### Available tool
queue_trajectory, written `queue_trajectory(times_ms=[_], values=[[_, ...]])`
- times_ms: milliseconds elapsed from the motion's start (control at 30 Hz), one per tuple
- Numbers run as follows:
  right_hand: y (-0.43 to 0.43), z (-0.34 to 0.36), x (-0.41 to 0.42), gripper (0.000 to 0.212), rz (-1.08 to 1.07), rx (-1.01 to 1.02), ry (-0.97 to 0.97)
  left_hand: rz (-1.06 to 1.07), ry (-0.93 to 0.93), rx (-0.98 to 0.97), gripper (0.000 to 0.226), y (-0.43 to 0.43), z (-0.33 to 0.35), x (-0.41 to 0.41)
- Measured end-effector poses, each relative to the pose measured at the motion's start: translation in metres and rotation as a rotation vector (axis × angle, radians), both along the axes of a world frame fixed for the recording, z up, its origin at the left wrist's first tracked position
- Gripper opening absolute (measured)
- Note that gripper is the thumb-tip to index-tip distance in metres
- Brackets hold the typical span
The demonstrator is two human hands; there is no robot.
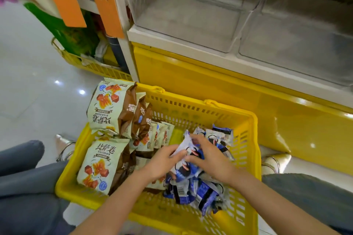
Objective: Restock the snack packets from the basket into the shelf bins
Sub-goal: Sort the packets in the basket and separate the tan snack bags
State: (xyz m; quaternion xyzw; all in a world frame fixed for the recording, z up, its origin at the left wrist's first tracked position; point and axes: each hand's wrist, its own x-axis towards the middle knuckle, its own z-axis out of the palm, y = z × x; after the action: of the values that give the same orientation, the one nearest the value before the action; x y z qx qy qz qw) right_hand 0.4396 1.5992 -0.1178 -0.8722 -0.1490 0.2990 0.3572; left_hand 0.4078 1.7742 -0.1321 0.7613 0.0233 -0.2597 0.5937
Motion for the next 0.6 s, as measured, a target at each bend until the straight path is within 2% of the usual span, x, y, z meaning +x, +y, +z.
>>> queue_trajectory(times_ms=[67, 133, 200, 267, 333, 400, 500, 600], values=[[-0.007, 0.002, -0.004, 0.074, -0.033, -0.039, 0.003, -0.081, 0.055, -0.006, 0.032, -0.003, 0.005, -0.009], [-0.019, 0.006, -0.009, 0.073, -0.005, -0.143, -0.017, -0.133, 0.162, -0.084, 0.023, -0.005, 0.004, -0.02], [-0.032, 0.009, -0.016, 0.061, -0.001, -0.207, -0.037, -0.134, 0.2, -0.098, 0.021, -0.009, 0.002, -0.032], [-0.042, 0.014, -0.025, 0.048, -0.048, -0.18, -0.004, -0.072, 0.207, -0.076, 0.02, -0.016, 0.001, -0.041], [-0.052, 0.02, -0.034, 0.04, -0.007, -0.197, 0.038, -0.075, 0.194, -0.033, 0.022, -0.025, 0.001, -0.048], [-0.058, 0.024, -0.042, 0.031, 0.144, -0.301, 0.056, -0.267, 0.071, 0.156, 0.028, -0.033, 0.001, -0.054], [-0.059, 0.025, -0.053, 0.014, 0.44, -0.566, -0.048, -0.543, -0.043, 0.443, 0.037, -0.043, -0.007, -0.061], [-0.056, 0.025, -0.057, 0.006, 0.535, -0.675, -0.124, -0.593, -0.147, 0.638, 0.044, -0.04, -0.012, -0.06]])
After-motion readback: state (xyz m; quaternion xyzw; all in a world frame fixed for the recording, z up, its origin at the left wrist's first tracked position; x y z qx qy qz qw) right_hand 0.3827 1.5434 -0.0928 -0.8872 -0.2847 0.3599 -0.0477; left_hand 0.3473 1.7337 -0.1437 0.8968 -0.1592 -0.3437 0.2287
